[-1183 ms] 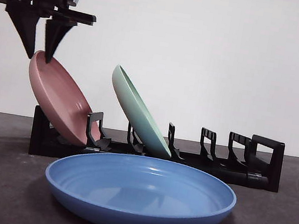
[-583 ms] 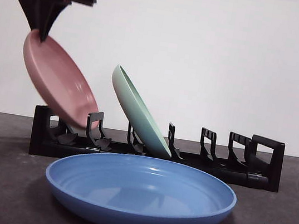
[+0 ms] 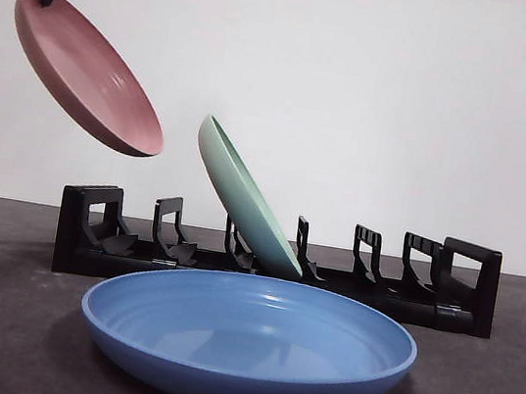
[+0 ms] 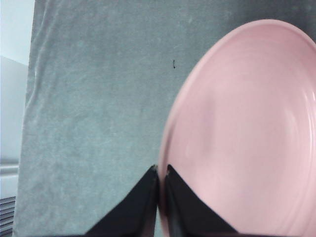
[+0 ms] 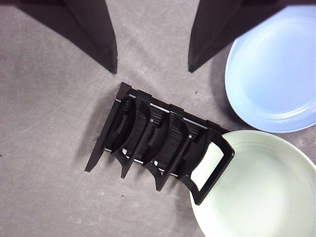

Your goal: Place the plate

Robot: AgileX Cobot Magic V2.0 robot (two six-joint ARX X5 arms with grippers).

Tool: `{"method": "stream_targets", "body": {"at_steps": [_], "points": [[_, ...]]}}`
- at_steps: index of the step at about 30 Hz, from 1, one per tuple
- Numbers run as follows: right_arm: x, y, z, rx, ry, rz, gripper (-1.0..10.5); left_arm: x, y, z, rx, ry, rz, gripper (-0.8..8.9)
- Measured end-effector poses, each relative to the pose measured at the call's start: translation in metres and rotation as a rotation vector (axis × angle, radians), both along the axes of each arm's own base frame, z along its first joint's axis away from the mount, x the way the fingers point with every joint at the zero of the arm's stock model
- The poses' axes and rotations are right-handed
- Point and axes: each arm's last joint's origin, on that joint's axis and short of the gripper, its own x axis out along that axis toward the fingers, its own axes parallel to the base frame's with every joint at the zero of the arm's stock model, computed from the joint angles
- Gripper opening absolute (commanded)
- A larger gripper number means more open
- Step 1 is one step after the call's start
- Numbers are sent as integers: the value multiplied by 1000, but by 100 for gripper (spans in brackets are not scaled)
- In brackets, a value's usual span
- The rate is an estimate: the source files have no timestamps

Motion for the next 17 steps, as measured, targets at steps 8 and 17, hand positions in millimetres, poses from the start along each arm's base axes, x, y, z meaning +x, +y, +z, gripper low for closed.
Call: {"method": "stream_targets", "body": {"at_steps": [8,17], "points": [[0,0,0,0,0,0,224,-30,11,31,-15,-81,-15,11],[0,0,0,0,0,0,224,-96,34,28,-81,-51,-25,11]]}}
